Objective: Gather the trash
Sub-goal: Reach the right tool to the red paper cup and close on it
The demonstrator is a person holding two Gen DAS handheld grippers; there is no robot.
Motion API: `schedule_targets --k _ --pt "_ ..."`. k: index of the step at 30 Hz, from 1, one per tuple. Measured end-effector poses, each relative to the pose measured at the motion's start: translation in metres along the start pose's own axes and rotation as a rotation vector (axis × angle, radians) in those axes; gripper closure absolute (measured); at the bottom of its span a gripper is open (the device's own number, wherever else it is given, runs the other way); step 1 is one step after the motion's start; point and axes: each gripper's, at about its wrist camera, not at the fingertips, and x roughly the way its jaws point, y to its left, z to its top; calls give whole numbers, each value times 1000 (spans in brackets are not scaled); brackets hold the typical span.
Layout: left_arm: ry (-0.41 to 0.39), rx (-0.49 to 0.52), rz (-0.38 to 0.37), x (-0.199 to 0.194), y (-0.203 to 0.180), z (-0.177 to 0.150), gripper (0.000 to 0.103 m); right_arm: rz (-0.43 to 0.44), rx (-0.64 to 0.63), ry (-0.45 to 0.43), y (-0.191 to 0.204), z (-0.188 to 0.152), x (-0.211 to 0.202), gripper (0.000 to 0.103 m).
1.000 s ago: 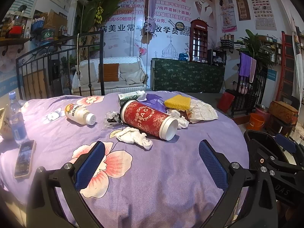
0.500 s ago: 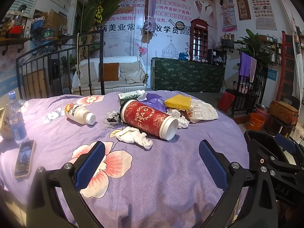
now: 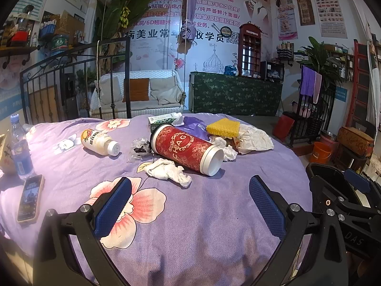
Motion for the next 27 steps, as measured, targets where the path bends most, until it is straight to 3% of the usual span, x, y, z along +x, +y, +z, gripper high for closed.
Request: schedule_targets --k 11,16,21,25,27 --pt "31 -14 -1 8 4 -2 6 2 2 26 0 -1 7 5" --pt "75 -20 1 18 9 -5 6 35 -8 83 -3 0 25 5" --pt "159 -20 6 32 20 -7 6 127 -38 197 -2 5 62 5" --pt "234 -19 8 45 38 -8 6 283 -52 333 9 12 100 5" --pt "269 -28 3 51 49 -8 6 321 -67 375 16 17 114 5"
